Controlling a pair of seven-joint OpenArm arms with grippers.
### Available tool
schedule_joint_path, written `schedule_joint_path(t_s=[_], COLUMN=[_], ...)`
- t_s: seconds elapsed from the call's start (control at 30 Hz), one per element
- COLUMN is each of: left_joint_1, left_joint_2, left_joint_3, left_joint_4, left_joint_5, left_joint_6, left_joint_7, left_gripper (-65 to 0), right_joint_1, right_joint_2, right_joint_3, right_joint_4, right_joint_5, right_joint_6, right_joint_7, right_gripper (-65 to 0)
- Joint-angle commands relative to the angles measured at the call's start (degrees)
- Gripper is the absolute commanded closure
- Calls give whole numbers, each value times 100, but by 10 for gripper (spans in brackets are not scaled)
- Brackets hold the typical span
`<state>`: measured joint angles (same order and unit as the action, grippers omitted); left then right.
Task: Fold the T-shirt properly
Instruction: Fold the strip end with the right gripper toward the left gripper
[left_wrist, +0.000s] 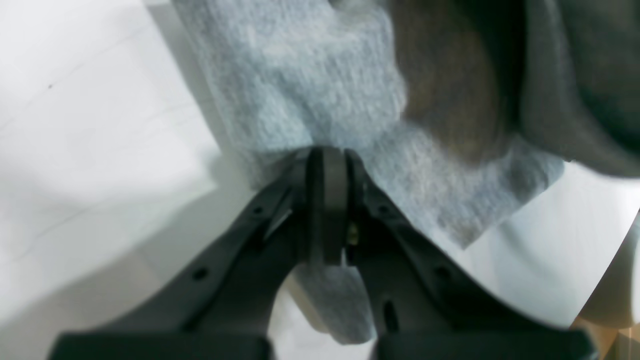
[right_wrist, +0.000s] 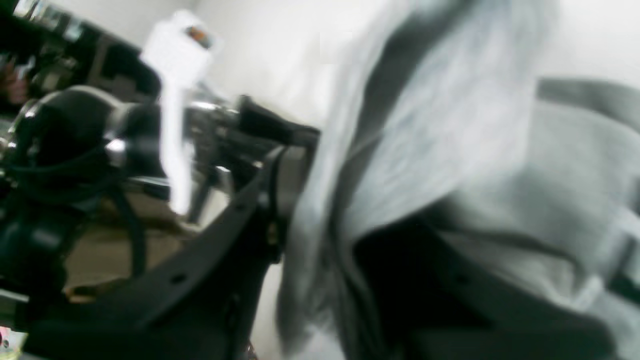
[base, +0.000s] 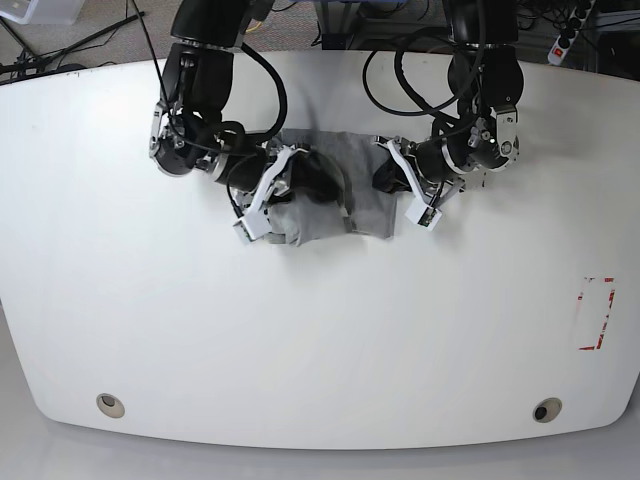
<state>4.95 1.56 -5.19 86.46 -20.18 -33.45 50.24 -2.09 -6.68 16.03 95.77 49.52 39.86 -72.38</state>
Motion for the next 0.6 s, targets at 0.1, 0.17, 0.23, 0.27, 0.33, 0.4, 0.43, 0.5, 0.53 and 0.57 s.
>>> schedule_joint_path(t_s=[0.1,0.17,0.23,0.27,0.33,0.4,0.43,0.5,0.53,0.57], left_joint_1=[19,10,2,2,-7,-7,-7,10,10,19], left_joint_2=[-2,-2,-2,-2,-2,-2,6,6,6,-11], left_joint_3=[5,5,5,-4,-22,-153,-197,-241,-250,-259], left_joint_4=[36,36,36,36,97,282,361,616,748,915], left_joint_5=[177,168,168,168,168,168,159,159,159,150], left_joint_6=[35,27,18,18,9,9,9,0,0,0], left_joint_7=[220,220,220,220,220,220,220,220,220,220], left_gripper=[-22,-22,-22,-22,-22,-22,-22,-22,-22,-22], right_joint_1=[81,55,46,46,46,20,-15,-103,-147,-174], right_joint_2=[-31,-31,-31,-22,13,180,268,444,488,523], right_joint_3=[-614,-755,-799,-790,-781,-781,-790,-808,-808,-808], right_joint_4=[63,89,98,98,107,239,292,467,573,661], right_joint_5=[196,222,222,222,240,442,521,811,916,987], right_joint_6=[-201,-447,-509,-526,-526,-553,-553,-561,-561,-561], right_joint_7=[579,737,763,763,754,754,754,754,754,754], right_gripper=[-195,-301,-374,-401,-430,-430,-430,-430,-430,-430])
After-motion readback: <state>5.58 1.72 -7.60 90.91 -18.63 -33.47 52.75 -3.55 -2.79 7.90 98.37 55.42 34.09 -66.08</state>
